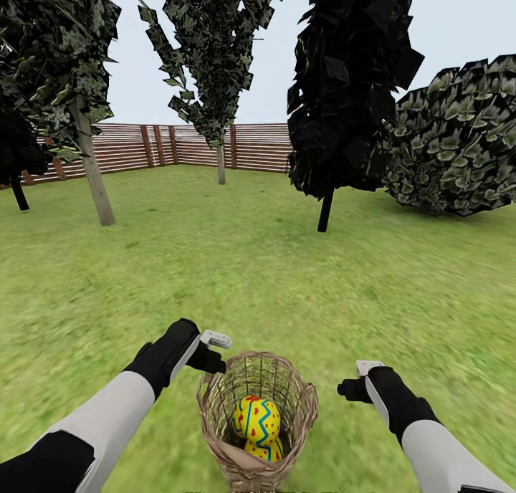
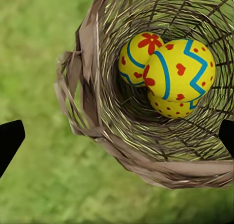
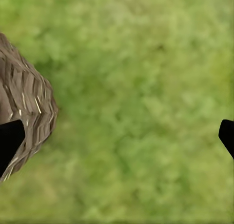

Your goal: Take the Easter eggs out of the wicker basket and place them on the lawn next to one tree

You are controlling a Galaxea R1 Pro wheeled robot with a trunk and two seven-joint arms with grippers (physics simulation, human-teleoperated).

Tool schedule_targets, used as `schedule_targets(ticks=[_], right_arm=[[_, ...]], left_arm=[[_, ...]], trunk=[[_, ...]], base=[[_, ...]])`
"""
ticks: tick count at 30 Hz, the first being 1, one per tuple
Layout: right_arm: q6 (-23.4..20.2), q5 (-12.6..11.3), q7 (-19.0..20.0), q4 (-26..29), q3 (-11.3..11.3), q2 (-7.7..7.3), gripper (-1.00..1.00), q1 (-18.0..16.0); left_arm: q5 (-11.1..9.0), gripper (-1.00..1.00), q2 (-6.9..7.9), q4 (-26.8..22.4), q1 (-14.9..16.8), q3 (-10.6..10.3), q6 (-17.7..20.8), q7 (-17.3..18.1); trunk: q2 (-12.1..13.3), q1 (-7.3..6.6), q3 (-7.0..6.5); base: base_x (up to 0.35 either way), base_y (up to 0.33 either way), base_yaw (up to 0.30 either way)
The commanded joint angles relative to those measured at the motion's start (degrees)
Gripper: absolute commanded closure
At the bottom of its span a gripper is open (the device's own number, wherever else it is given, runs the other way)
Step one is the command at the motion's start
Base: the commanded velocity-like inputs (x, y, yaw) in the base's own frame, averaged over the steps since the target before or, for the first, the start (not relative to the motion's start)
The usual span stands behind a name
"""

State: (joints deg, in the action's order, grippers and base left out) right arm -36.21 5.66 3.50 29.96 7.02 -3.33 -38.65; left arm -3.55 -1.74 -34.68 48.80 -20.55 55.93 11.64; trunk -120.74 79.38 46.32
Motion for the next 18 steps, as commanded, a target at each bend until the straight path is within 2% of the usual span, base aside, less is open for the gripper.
schedule_targets(ticks=[1, 9, 18], right_arm=[[-0.29, 0.58, 0.37, 0.09, 0.27, 0.02, -1.0, -0.02], [-0.29, 0.66, 0.37, 0.09, 0.27, -0.09, -1.0, -0.02], [-0.27, 0.67, 0.37, 0.09, 0.27, -0.18, -1.0, -0.02]], left_arm=[[-0.35, -1.0, 0.05, -0.04, 0.04, -0.11, 0.23, -0.13], [-0.06, -1.0, 0.1, -0.08, 0.07, 4.56, 0.31, -0.54], [0.12, -1.0, 0.17, -0.04, 0.48, 5.22, 0.39, -0.7]], trunk=[[-0.44, 0.22, 0.24], [-3.65, 1.97, 1.68], [-7.26, 3.95, 3.29]], base=[[0.0, 0.0, 0.0], [0.0, 0.0, 0.0], [0.0, 0.0, 0.0]])
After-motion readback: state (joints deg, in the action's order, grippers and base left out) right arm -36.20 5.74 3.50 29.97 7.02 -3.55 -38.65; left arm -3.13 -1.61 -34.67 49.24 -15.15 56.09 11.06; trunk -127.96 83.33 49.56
